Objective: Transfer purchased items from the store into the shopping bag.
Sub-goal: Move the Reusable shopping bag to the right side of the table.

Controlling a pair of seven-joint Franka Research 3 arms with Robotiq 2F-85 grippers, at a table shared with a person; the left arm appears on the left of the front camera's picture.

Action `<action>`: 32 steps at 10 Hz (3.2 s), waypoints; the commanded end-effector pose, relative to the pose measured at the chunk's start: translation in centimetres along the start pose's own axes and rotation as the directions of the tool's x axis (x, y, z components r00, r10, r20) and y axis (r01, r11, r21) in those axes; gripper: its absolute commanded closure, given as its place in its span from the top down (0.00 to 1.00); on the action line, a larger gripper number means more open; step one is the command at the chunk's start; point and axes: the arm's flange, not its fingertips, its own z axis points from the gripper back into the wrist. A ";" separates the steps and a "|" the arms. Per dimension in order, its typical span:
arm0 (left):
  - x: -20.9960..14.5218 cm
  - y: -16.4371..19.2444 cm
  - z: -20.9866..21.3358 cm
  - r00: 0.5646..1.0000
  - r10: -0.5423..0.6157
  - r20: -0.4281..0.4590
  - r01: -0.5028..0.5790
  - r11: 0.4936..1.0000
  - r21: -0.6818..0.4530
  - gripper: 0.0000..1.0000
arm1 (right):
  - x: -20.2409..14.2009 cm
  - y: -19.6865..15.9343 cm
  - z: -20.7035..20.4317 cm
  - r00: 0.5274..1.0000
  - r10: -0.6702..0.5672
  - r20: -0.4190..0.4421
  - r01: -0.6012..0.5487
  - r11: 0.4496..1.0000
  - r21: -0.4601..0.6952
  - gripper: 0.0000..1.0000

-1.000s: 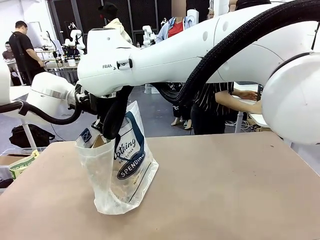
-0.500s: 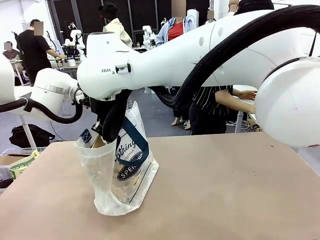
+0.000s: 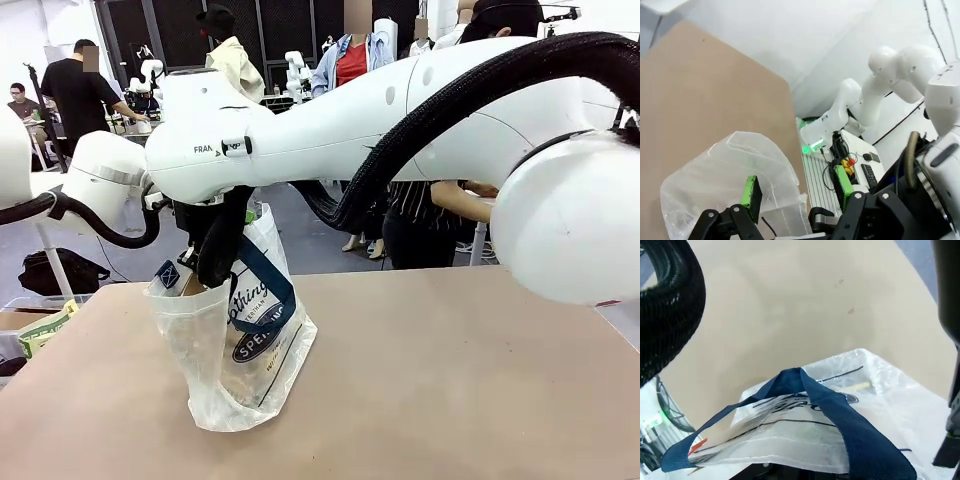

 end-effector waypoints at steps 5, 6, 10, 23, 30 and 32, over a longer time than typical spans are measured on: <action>2.0 -0.8 -2.7 0.967 0.190 -0.168 -0.147 0.960 0.239 0.77 | 1.9 -1.1 -0.3 0.999 -0.034 0.011 0.034 0.996 -0.080 0.00; 1.9 -0.8 -2.8 0.960 0.218 -0.175 -0.168 0.950 0.262 0.77 | 1.9 -1.0 -0.3 0.999 -0.037 0.014 0.038 0.996 -0.080 0.00; 1.9 -0.5 -2.8 0.954 0.239 -0.181 -0.182 0.941 0.284 0.02 | 1.5 -0.9 -0.1 0.999 -0.041 0.019 0.043 0.996 -0.083 0.00; 1.6 -0.3 -2.2 0.963 0.214 -0.162 -0.175 0.958 0.228 0.00 | 0.5 -0.9 0.5 0.997 -0.079 0.026 0.081 0.994 -0.080 0.90; 1.3 -0.2 -1.9 0.964 0.217 -0.156 -0.177 0.955 0.237 0.00 | -2.5 -0.1 2.4 0.990 -0.136 0.039 0.139 0.986 -0.093 1.00; 1.3 -0.2 -2.0 0.964 0.214 -0.158 -0.174 0.956 0.236 0.00 | -4.5 0.3 4.1 0.987 -0.150 0.062 0.156 0.984 -0.090 1.00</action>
